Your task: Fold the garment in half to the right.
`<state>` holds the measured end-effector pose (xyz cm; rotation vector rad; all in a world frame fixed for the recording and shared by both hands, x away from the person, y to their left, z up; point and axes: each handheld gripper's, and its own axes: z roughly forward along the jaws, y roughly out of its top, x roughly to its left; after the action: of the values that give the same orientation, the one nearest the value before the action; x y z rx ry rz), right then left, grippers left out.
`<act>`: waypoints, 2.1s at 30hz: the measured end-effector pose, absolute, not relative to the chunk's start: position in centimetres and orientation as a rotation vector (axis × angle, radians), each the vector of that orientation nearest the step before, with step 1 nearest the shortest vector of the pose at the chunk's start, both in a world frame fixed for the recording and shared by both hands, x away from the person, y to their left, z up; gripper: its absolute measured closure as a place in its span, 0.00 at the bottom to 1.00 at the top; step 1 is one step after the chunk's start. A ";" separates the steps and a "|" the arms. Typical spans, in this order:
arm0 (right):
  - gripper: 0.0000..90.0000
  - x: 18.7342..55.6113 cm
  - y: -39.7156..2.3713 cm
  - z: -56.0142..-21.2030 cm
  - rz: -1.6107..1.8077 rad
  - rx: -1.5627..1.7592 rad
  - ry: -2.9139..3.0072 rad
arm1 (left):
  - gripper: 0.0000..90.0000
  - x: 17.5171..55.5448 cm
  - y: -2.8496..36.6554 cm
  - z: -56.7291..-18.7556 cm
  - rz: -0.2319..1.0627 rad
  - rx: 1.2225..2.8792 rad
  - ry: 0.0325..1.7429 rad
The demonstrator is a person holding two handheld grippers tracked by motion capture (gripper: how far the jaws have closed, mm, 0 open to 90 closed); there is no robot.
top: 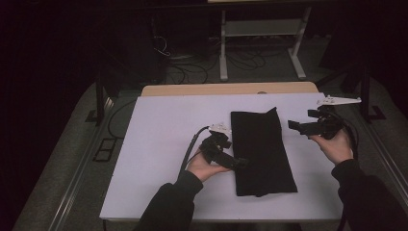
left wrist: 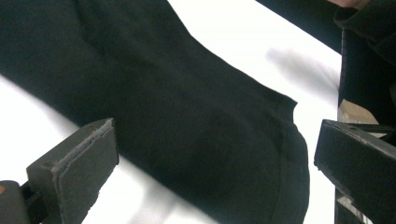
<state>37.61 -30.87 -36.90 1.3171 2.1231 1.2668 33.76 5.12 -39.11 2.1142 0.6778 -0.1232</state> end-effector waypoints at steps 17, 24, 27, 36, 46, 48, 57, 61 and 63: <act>0.00 36.0 -30.9 -36.9 1.275 1.302 2.132 | 0.00 32.9 9.1 -39.2 -0.072 2.057 0.715; 0.00 35.3 -30.9 -36.9 1.271 1.297 2.137 | 0.00 32.6 10.8 -39.3 -0.042 2.033 0.721; 0.00 35.1 -31.0 -37.0 1.270 1.295 2.139 | 0.00 32.5 11.5 -39.5 -0.037 2.027 0.736; 0.00 34.2 -31.4 -37.4 1.267 1.301 2.143 | 0.00 32.1 13.2 -40.1 -0.028 2.021 0.760; 0.00 33.0 -32.0 -38.0 1.270 1.312 2.145 | 0.00 31.7 14.7 -40.3 -0.018 2.013 0.783; 0.00 32.8 -32.0 -38.1 1.269 1.310 2.145 | 0.00 31.7 15.0 -40.3 -0.014 2.010 0.789; 0.00 31.8 -32.2 -38.3 1.280 1.297 2.151 | 0.00 31.3 16.8 -40.3 0.012 1.990 0.815; 0.00 31.4 -32.0 -38.6 1.277 1.290 2.162 | 0.00 31.2 17.6 -40.3 0.023 1.981 0.829; 0.00 31.2 -31.8 -38.8 1.276 1.290 2.171 | 0.00 31.2 17.9 -40.3 0.028 1.977 0.830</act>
<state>31.20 -31.84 -38.75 1.2901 2.1709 1.2763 31.15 17.88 -40.32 1.9772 0.8305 0.0281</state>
